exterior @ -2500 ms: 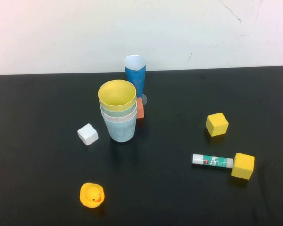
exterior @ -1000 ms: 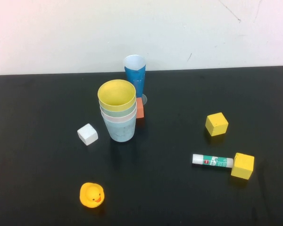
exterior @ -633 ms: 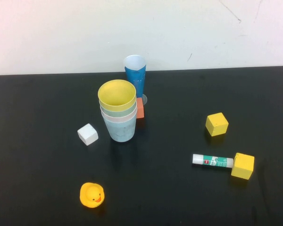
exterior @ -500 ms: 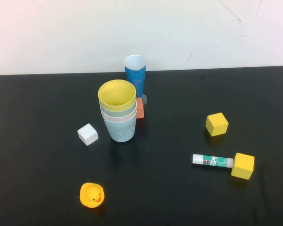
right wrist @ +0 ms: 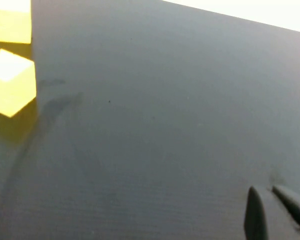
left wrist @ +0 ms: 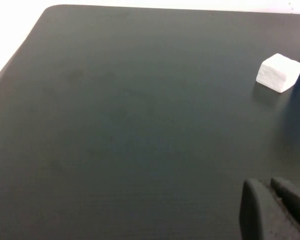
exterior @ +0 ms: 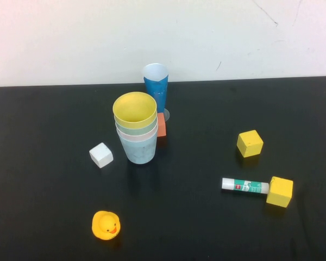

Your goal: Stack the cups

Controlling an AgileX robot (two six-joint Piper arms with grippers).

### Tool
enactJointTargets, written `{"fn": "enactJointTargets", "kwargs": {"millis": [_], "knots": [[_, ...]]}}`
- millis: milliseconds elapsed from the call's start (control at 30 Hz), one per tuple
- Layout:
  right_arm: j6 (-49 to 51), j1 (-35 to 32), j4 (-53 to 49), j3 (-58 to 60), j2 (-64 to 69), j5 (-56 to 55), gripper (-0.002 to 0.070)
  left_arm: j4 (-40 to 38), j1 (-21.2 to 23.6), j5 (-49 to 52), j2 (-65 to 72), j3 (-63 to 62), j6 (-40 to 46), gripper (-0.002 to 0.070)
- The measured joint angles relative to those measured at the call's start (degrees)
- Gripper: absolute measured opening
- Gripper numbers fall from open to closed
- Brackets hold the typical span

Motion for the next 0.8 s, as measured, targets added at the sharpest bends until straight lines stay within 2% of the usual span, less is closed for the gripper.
{"fn": "enactJointTargets", "kwargs": {"millis": [200, 800], "knots": [[5.55, 0.00, 0.00, 0.00, 0.00, 0.00, -0.0001, 0.00, 0.00, 0.00, 0.00, 0.00, 0.14, -0.0001], [6.06, 0.00, 0.00, 0.00, 0.00, 0.00, -0.0001, 0.00, 0.00, 0.00, 0.00, 0.00, 0.14, -0.0001]]}}
